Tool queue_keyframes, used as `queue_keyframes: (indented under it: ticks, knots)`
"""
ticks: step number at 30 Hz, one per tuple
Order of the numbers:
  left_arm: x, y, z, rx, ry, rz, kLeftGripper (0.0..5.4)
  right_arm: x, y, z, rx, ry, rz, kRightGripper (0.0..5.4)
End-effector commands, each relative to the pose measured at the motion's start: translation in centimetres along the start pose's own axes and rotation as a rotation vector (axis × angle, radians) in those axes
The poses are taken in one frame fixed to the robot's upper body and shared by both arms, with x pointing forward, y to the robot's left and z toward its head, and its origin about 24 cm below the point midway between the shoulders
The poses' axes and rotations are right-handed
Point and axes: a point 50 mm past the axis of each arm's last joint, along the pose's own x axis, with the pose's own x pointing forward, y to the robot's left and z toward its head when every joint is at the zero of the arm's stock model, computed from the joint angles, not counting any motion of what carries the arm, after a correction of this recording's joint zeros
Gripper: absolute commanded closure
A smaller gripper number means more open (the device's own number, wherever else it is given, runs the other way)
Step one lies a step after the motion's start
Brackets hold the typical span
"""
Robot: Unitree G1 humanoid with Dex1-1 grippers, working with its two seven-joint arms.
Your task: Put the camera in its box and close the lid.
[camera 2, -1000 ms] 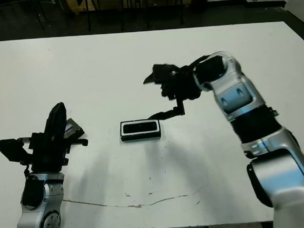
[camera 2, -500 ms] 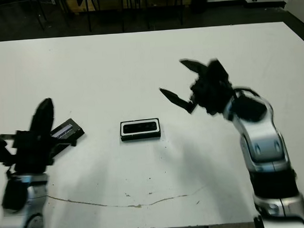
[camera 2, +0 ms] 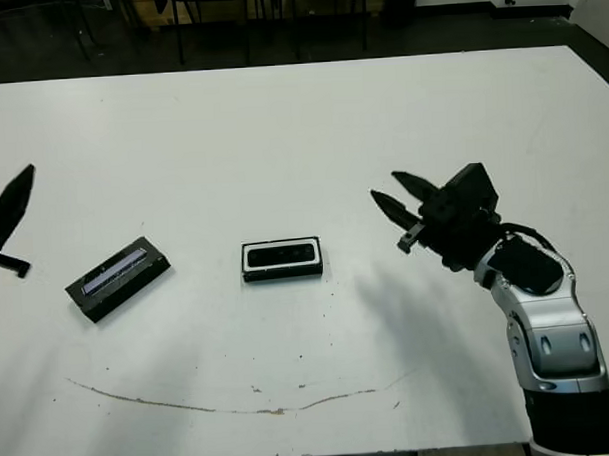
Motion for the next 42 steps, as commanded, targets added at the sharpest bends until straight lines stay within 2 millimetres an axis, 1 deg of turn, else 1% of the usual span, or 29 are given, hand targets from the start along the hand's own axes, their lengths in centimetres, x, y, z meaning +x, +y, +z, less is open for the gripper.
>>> queue_keyframes:
  ticks: [1,3,6,11,14,15,19,25,31,42]
  knots:
    - [0.3,0.8,-1.0,-0.070,0.086,-0.166,2.54,-0.3,-0.6,-0.6,0.014,0.020,-0.005,5.31]
    - [0.9,0.9,-1.8,-0.119,0.093,-0.277,2.17,-0.4,-0.7,-0.7,0.028,0.029,-0.014,5.40]
    - [1.7,0.8,-3.3,-0.175,0.100,-0.372,1.60,-0.4,-0.7,-0.8,0.023,0.033,-0.014,5.40]
    - [2.6,0.0,-5.2,-0.217,0.101,-0.431,0.67,-0.6,-0.8,-1.1,0.023,0.048,-0.023,5.40]
    - [2.8,-0.4,-6.1,-0.222,0.122,-0.417,0.08,-0.6,-0.9,-1.2,0.030,0.049,-0.022,5.40]
    - [2.8,-0.5,-6.4,-0.227,0.132,-0.409,0.02,-0.6,-1.0,-1.3,0.029,0.045,-0.020,5.40]
    - [2.7,-0.7,-7.3,-0.260,0.163,-0.403,0.02,-0.6,-1.3,-1.6,0.020,0.039,-0.021,5.40]
    - [2.7,-1.0,-8.7,-0.291,0.235,-0.447,0.02,-0.7,-1.3,-1.7,0.027,0.052,-0.031,5.40]
    - [2.7,-1.2,-9.9,-0.307,0.269,-0.459,0.02,-0.8,-1.3,-2.0,0.040,0.043,-0.034,5.40]
    - [2.8,-2.1,-10.9,-0.308,0.314,-0.478,0.02,-0.9,-1.4,-2.1,0.039,0.039,-0.026,5.40]
